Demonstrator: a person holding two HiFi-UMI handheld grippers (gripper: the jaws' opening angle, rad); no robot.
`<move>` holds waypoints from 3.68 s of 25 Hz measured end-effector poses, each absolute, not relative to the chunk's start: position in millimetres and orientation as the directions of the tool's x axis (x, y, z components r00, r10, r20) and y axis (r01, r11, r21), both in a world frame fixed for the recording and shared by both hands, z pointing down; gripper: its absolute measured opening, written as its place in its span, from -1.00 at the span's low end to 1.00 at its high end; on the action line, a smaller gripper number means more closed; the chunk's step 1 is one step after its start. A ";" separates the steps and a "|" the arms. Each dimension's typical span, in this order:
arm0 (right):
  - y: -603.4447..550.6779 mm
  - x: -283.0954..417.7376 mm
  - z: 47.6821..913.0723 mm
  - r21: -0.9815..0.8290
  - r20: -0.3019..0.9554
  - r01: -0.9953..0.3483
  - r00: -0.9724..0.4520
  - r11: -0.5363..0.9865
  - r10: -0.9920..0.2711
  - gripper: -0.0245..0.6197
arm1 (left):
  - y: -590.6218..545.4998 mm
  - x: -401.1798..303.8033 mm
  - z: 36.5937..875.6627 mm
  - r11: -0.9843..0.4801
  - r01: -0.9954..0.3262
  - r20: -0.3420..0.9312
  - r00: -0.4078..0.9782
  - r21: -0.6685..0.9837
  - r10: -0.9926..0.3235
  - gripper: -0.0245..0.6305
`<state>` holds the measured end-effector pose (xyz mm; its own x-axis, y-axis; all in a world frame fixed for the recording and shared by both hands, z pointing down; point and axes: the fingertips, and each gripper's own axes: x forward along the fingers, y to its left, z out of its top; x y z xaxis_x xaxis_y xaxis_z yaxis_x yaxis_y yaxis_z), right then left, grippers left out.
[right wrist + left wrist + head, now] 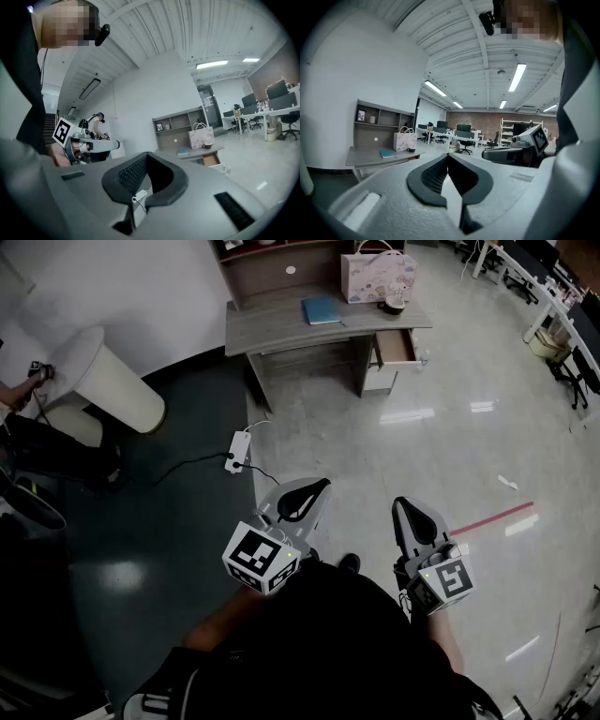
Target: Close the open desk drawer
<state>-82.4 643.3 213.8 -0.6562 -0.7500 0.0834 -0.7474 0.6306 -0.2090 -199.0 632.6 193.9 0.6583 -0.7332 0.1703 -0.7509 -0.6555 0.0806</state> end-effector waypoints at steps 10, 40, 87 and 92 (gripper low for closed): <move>649.9 -52.8 219.9 -0.217 0.089 -0.767 -0.632 0.604 -0.770 -0.89 | 631.7 -171.1 197.6 -0.668 -0.739 0.164 0.671 0.084 -0.723 -0.90; 486.8 39.2 251.8 -0.261 0.108 -0.810 -0.564 0.525 -0.818 -0.83 | 445.9 -75.1 223.4 -0.744 -0.663 0.137 0.747 0.087 -0.650 -0.90; -67.4 83.3 351.5 -0.377 0.277 -0.531 -0.847 0.759 -0.455 -0.81 | -72.7 17.0 329.0 -0.499 -0.842 0.307 0.539 0.204 -0.785 -0.90; -98.9 56.5 411.2 -0.424 0.316 -0.497 -0.865 0.757 -0.390 -0.74 | -95.1 1.8 395.4 -0.441 -0.860 0.367 0.509 0.257 -0.778 -0.90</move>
<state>56.5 -98.9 411.2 -0.8648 -0.3898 0.3164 -0.4966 0.7572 -0.4244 1.8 -95.1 395.4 0.5091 -0.7783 0.3675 -0.8599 -0.4411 0.2570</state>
